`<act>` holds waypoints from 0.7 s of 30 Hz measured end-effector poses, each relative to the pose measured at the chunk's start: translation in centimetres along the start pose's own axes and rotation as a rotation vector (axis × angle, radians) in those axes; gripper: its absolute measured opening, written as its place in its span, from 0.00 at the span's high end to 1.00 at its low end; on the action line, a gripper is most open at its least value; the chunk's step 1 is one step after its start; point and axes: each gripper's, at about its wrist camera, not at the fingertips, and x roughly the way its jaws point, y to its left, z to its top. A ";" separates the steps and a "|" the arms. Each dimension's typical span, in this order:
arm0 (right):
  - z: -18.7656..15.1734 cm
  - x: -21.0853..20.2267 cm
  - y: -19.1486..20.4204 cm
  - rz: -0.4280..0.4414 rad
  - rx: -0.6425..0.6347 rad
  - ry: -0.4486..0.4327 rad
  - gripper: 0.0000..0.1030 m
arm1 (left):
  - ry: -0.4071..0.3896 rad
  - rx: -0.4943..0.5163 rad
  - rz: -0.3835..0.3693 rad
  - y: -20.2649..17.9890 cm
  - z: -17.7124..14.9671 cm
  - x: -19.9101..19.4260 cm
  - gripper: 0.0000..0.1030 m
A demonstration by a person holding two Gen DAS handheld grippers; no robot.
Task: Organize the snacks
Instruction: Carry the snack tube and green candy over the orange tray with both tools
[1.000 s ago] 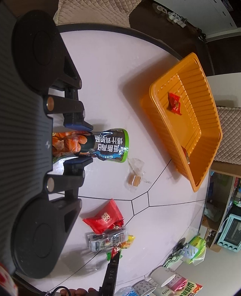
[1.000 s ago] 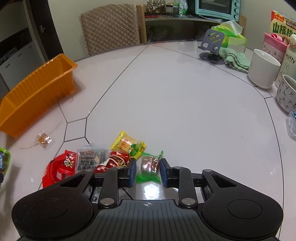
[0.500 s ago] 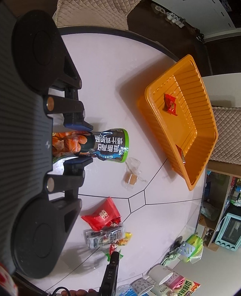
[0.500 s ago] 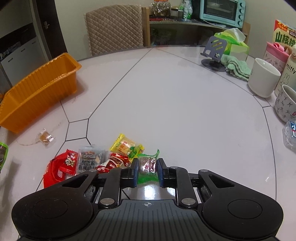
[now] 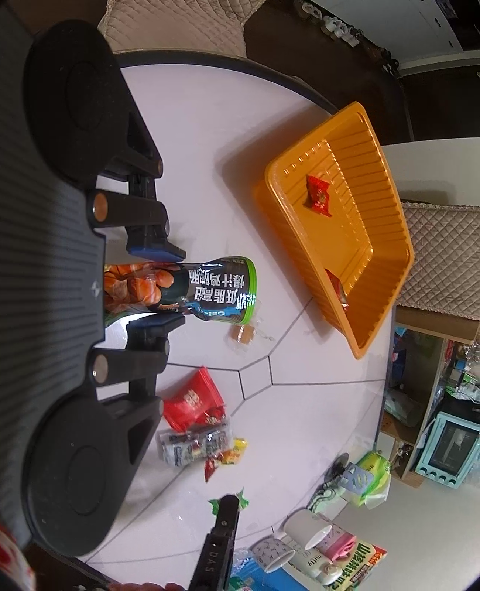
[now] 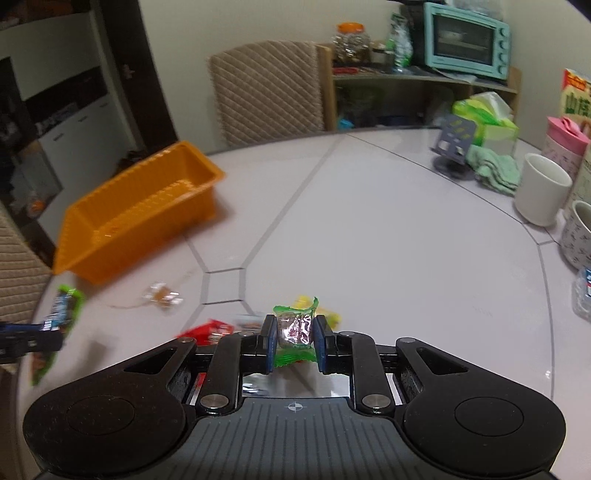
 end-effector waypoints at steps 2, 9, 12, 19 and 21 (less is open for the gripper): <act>0.3 -0.3 1.0 0.035 -0.004 -0.002 0.79 | -0.008 0.002 -0.007 -0.2 0.3 -0.3 0.74; 1.8 0.0 4.4 0.162 -0.023 0.002 0.80 | -0.050 -0.002 -0.023 -0.2 1.8 -1.2 0.74; 3.0 0.9 5.8 0.200 -0.033 0.000 0.80 | -0.066 -0.011 -0.023 0.2 2.8 -1.4 0.74; 6.5 3.7 9.4 0.281 -0.049 -0.017 0.79 | -0.112 -0.049 -0.007 1.9 6.0 -1.3 0.74; 7.7 4.6 10.5 0.297 -0.056 -0.025 0.79 | -0.133 -0.059 0.001 2.5 7.1 -1.2 0.74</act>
